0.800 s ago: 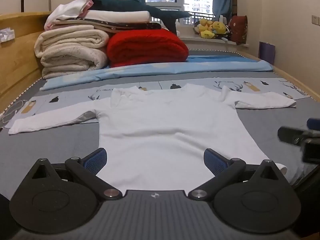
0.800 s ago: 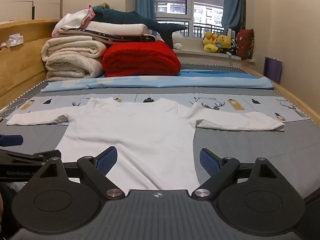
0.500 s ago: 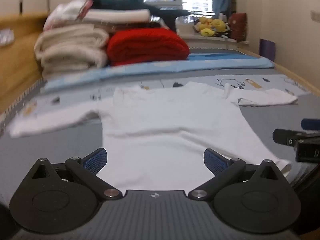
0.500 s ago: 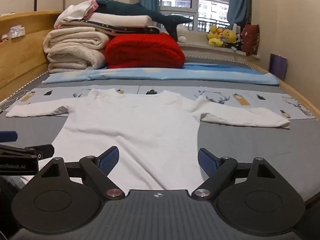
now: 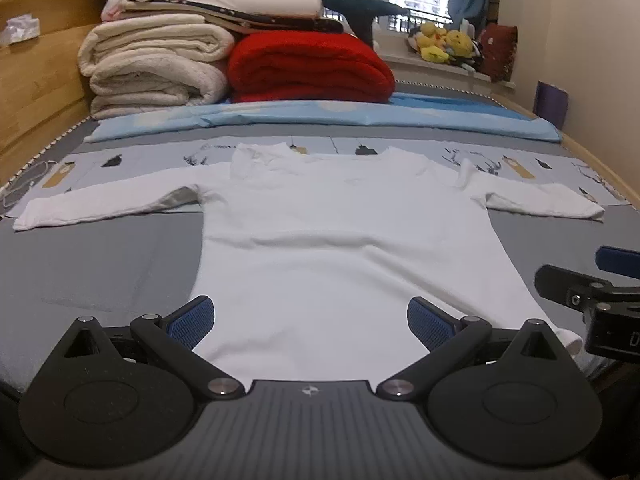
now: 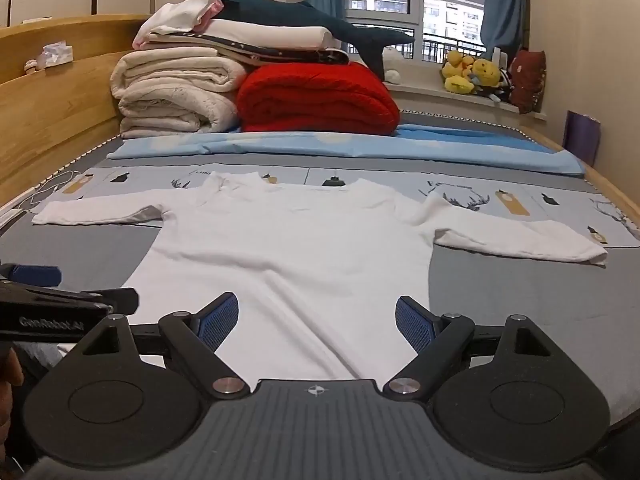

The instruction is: Fold small clothes

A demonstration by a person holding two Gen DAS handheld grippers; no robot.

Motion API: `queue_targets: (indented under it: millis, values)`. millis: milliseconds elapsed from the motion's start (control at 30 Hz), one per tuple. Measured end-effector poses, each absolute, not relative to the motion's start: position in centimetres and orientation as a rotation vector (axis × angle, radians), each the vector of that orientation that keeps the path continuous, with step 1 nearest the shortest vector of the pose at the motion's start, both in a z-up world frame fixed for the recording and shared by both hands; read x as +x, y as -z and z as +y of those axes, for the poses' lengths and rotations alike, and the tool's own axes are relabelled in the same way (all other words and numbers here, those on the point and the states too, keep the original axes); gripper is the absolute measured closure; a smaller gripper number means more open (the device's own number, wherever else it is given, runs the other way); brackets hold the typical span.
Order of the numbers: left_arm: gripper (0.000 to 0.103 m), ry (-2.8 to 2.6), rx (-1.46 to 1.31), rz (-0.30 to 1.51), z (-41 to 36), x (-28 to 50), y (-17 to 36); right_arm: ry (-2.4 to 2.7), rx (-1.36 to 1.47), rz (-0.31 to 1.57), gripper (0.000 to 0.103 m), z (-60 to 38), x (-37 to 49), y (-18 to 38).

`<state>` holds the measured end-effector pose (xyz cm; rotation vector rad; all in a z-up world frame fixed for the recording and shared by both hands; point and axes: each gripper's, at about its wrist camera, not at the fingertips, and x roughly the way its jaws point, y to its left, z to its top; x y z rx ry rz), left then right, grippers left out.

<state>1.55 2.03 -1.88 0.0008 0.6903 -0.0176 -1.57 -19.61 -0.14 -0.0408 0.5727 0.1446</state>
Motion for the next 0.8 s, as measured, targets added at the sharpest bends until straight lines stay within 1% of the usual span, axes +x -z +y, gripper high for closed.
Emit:
queue_targets:
  millis: [800]
  values:
    - [0.0,0.062,0.031,0.703,1.2,1.6,2.1,-0.211,-0.084,0.557,0.017,-18.4,-2.2,0.0]
